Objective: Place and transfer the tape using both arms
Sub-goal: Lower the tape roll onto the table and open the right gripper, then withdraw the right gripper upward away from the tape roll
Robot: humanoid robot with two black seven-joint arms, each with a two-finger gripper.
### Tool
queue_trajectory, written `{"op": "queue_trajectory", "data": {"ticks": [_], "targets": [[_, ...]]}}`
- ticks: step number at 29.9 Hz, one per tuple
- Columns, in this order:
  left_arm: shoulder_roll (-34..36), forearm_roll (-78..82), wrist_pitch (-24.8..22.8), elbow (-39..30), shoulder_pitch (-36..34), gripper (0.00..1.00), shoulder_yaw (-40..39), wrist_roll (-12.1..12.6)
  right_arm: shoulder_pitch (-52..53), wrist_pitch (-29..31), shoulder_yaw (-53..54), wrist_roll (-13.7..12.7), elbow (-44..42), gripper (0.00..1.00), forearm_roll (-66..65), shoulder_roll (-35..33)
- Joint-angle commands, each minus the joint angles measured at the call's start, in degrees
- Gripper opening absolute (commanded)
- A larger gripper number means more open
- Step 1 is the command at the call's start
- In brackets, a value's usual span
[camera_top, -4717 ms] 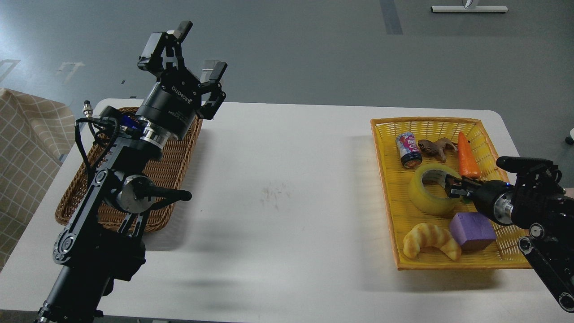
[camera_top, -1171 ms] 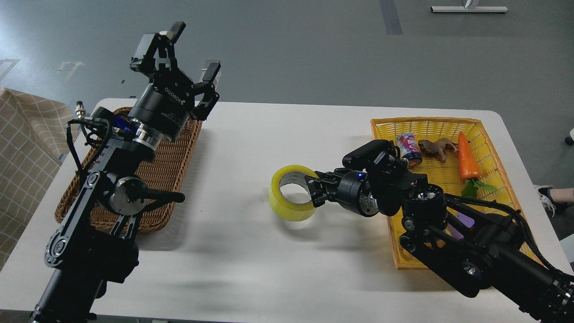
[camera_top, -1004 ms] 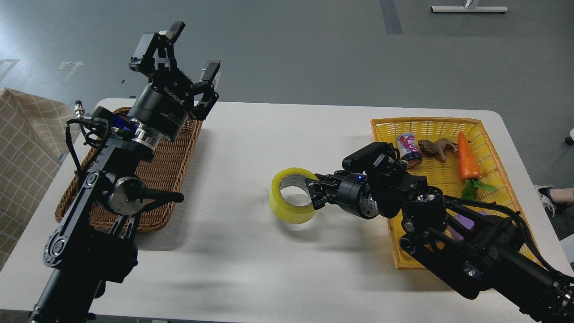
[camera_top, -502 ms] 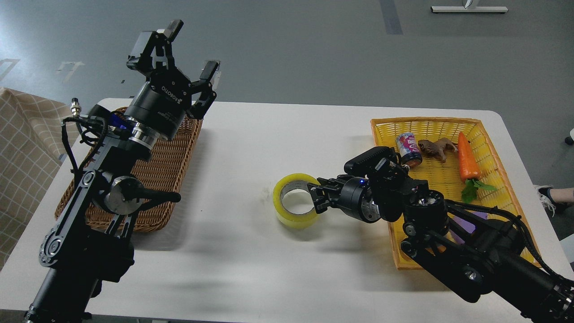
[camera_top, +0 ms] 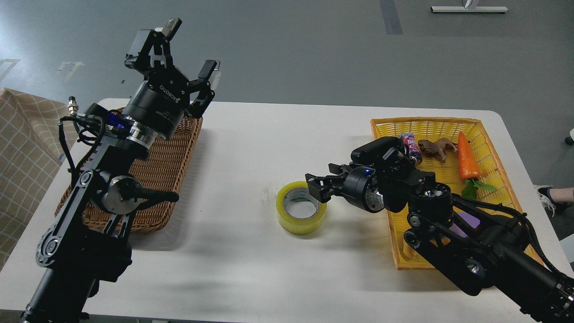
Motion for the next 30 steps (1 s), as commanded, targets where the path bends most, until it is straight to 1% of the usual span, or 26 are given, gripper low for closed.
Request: {"op": "queue_trajectory", "data": {"ticks": [1,3,6,9,11,13,14,15,17,18,19,20,21,23,25,27,30], "targets": [[0.7,-0.2,0.0,0.0,0.1,0.99,0.0,0.2,0.5,0.0,4.6,-0.2,0.0,0.99,0.0,-0.1],[0.9,-0.4,0.1,0.0,-0.1,0.99,0.0,1.0,0.4,0.0,6.6,-0.2,0.0,0.99,0.0,-0.5],[1.6,-0.4,0.2,0.0,-1.0,0.99,0.2,1.1,0.0,0.0,9.6,-0.2,-0.4,0.99,0.0,-0.6],[2.4,-0.4,0.4,0.0,-1.8,0.99,0.0,1.0,-0.9,-3.6,12.5,-0.3,-0.2,0.99,0.1,-1.2],[3.0,-0.6,0.4,0.0,-2.5,0.99,0.0,0.6,-0.9,-4.8,13.4,-0.3,-0.2,0.99,0.1,-1.6],[3.2,-0.9,0.3,0.0,-2.7,0.99,-0.2,0.0,-1.0,-5.9,16.8,-0.2,0.0,0.99,0.8,-1.6],[3.1,-0.9,0.4,-0.2,-2.9,0.99,-0.8,-0.9,-1.2,-6.8,20.6,-0.1,0.3,1.00,3.7,-1.0],[3.0,-0.9,0.3,-0.4,-3.0,0.98,-0.9,-2.9,-2.0,-7.4,24.5,-0.1,0.6,1.00,9.4,-0.1],[3.0,-0.8,0.4,-1.1,-3.0,0.99,-0.9,-5.4,-3.3,-8.0,27.5,0.0,0.7,1.00,16.2,1.2],[3.0,-0.7,0.4,-1.7,-3.0,0.99,-0.7,-7.7,-3.8,-8.4,30.2,0.2,1.1,1.00,23.7,2.5],[3.0,-0.5,0.5,-1.8,-2.9,0.99,-0.6,-8.3,-4.0,-8.5,31.3,0.3,1.6,1.00,27.1,2.8],[3.0,-0.1,0.9,-1.8,-3.0,0.99,-0.6,-8.8,-4.1,-8.3,32.8,0.4,2.6,1.00,34.2,3.0],[3.2,0.1,1.5,-1.8,-2.9,0.99,-0.2,-8.7,-4.6,-8.1,33.5,0.4,3.2,1.00,40.9,2.7],[3.6,0.1,1.6,-1.9,-2.6,0.99,0.0,-8.5,-5.6,-8.1,34.5,0.5,4.5,1.00,49.3,2.7],[3.6,0.1,1.6,-2.1,-2.2,0.99,0.1,-8.3,-6.1,-8.0,35.7,0.8,5.7,1.00,54.0,2.7],[3.7,0.0,1.6,-2.9,-1.9,0.99,0.0,-7.8,-7.6,-7.4,37.2,1.9,6.7,1.00,61.7,2.7],[3.5,-0.1,1.6,-2.9,-1.9,0.99,-0.1,-7.6,-7.9,-7.4,37.7,3.2,8.4,1.00,67.4,3.0]]}}
